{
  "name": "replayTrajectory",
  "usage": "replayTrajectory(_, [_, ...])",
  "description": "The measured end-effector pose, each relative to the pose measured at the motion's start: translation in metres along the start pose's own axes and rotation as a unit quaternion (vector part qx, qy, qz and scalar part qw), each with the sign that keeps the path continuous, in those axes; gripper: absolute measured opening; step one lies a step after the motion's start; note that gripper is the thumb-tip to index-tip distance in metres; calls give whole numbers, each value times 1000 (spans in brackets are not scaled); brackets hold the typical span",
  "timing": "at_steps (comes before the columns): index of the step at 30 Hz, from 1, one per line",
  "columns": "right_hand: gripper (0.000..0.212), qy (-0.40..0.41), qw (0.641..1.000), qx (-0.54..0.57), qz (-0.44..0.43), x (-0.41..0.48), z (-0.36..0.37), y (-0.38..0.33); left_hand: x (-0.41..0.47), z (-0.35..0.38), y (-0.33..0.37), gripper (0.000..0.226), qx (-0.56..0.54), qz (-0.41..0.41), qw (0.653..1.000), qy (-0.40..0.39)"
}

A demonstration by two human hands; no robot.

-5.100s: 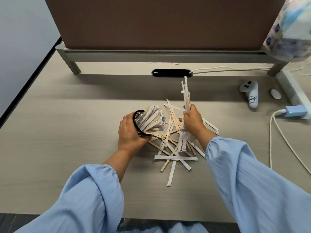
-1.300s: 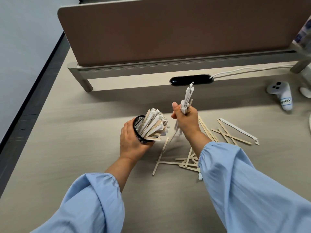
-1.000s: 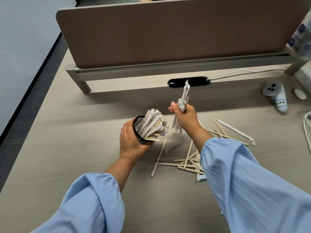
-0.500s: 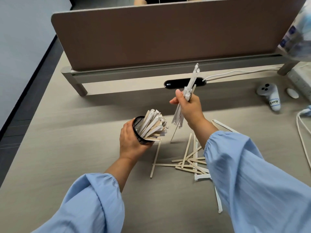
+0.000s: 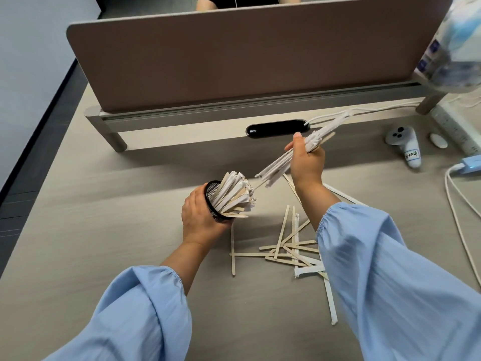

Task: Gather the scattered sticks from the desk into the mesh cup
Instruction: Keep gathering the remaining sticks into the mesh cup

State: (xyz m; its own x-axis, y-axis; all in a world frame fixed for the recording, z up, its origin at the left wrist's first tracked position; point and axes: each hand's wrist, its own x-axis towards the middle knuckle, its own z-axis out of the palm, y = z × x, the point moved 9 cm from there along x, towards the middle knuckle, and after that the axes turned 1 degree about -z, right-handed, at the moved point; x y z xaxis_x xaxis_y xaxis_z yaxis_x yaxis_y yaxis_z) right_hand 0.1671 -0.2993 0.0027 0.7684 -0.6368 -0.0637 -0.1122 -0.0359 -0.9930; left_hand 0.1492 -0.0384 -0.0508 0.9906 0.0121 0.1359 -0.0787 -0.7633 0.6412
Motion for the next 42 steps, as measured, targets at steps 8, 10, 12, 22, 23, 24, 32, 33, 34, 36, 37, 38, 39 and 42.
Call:
replayTrajectory(8, [42,34,989,127,-66,-5,-14,-52,8,12,4,80,52,-17,999,0])
replayTrajectory(10, [43,22,987,138,-77,-9,-10,-59,8,16,8,81,58,-13,998,-3])
replayTrajectory(12, [45,19,988,130,-83,-10,-10,-61,9,19,11,81,56,-15,998,-8])
replayTrajectory(22, [53,26,989,148,-11,-1,-29,-50,10,24,18,83,67,-22,997,-34])
replayTrajectory(23, [51,27,986,165,21,0,-28,-46,11,24,19,83,63,-19,997,-35])
replayTrajectory(24, [46,24,982,178,51,0,-27,-41,11,24,22,84,55,-13,998,-38])
replayTrajectory(32, [40,-81,994,29,62,-19,-3,-17,-2,23,75,86,-126,91,986,-64])
replayTrajectory(33, [36,-100,994,16,48,-22,1,-16,-2,23,77,86,-141,84,984,-66])
replayTrajectory(34, [33,-126,992,-2,29,-26,8,-17,-2,24,78,85,-153,74,983,-67])
replayTrajectory(36, [24,-172,984,-44,-21,-34,20,-21,0,25,79,82,-172,50,981,-69])
replayTrajectory(37, [21,-185,979,-65,-53,-38,25,-24,0,25,80,80,-180,39,980,-70])
replayTrajectory(38, [18,-191,974,-91,-83,-41,29,-27,1,26,80,79,-190,29,979,-73])
replayTrajectory(39, [15,-198,966,-126,-111,-43,31,-30,1,26,79,78,-201,21,976,-77])
replayTrajectory(42, [54,-241,941,-169,-165,-48,34,-42,1,24,73,73,-230,-1,970,-73])
